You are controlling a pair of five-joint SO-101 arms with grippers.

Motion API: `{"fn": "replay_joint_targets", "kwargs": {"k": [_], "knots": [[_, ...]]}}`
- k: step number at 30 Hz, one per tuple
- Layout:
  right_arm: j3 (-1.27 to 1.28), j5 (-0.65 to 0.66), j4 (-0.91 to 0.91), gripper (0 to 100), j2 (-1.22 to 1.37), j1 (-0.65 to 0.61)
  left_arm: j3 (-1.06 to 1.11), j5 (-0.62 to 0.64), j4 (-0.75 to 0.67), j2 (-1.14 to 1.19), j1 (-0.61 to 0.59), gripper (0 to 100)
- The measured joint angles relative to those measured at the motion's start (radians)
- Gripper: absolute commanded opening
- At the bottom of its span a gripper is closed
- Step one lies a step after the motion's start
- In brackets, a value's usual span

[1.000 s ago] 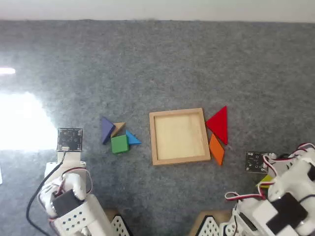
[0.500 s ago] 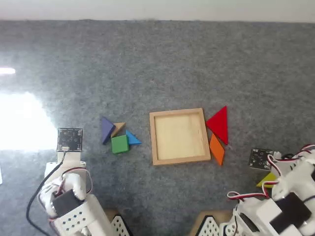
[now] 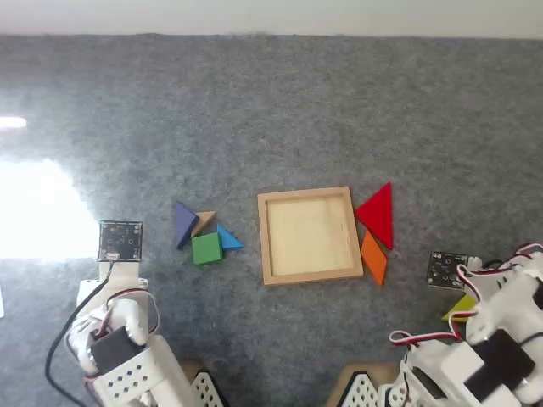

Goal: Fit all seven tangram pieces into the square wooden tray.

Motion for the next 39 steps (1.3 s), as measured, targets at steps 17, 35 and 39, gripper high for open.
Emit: {"fn": "replay_joint_targets", "kwargs": {"k": [17, 35, 39], "knots": [[0.017, -0.445, -0.020, 5.3, -0.002, -0.157, 0.000, 0.000, 0.000, 0.000, 0.000, 1], [-0.221, -1.422, 0.130, 5.2, 0.031, -0.385, 0.000, 0.000, 0.000, 0.000, 0.000, 1], [-0.282, -1.568, 0.230, 5.3, 0.031, -0.414, 0.000, 0.000, 0.000, 0.000, 0.000, 1]]}}
